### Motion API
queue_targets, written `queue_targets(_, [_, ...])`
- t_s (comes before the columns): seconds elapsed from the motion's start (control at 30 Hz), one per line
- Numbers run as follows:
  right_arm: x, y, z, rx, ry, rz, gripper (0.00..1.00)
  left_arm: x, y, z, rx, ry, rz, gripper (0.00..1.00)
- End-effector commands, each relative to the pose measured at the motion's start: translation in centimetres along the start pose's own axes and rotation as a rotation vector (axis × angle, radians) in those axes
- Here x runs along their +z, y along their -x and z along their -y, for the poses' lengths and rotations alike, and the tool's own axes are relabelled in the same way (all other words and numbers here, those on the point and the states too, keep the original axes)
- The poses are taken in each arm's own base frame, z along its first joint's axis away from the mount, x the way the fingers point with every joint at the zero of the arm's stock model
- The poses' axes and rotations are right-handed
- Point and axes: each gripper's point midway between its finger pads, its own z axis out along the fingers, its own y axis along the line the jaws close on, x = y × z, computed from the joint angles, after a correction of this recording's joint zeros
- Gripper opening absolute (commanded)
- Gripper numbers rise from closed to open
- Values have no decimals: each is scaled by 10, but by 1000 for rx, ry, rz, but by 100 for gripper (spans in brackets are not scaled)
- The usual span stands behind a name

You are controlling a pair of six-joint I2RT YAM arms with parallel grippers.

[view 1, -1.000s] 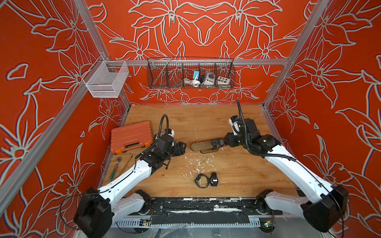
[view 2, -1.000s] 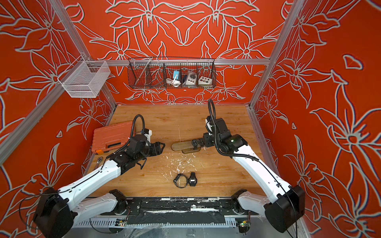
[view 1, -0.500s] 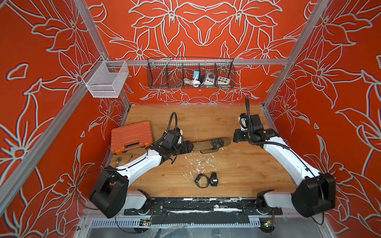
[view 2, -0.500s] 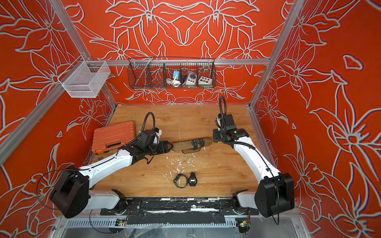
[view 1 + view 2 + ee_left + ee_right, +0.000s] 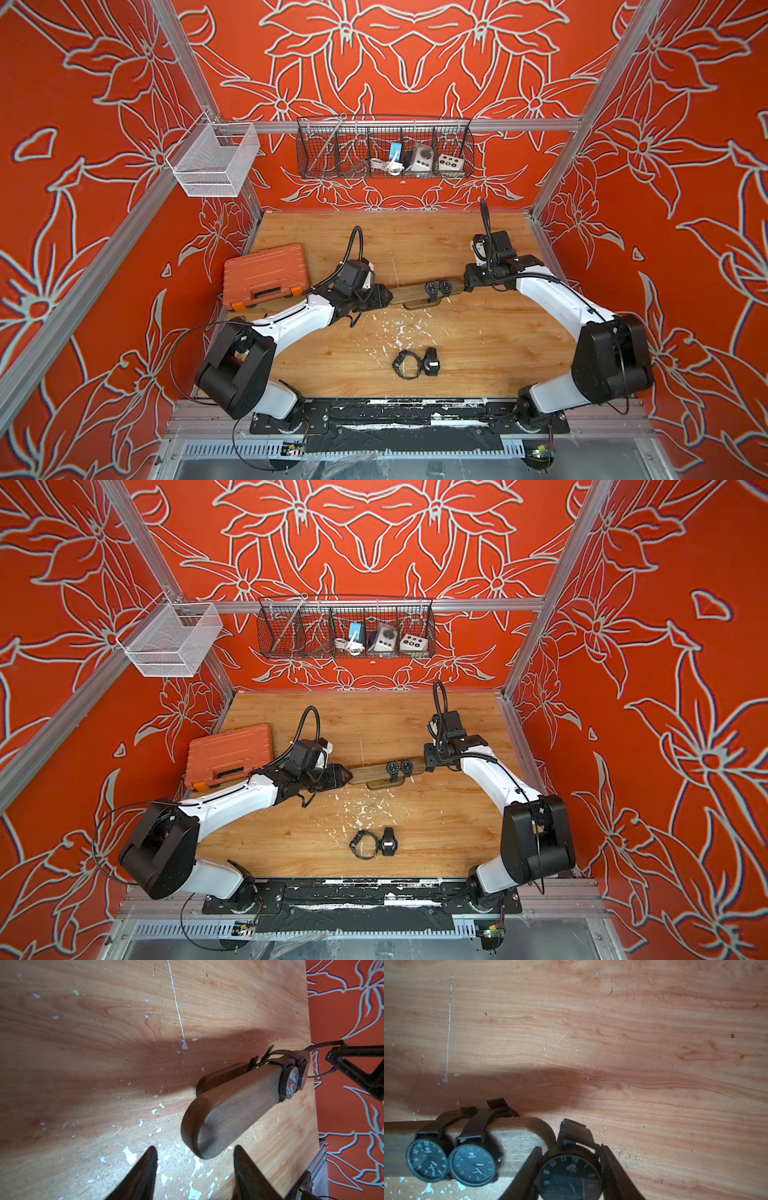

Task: Place watch on stand
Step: Place the watch on the stand.

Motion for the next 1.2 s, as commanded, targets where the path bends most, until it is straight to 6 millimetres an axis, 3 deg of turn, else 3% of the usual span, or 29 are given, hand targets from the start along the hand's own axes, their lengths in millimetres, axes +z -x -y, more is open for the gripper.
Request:
queue_targets(0.0, [0, -2, 0, -16, 5, 2, 37, 2, 7, 5, 2, -18, 7, 55])
queue_targets(0.4, [7, -15, 7, -19, -57, -65, 37, 6, 18, 1, 0, 40, 21, 50])
queue_targets(1.17, [10, -22, -13, -105, -30, -103, 38, 17, 19, -5, 26, 71, 5, 48])
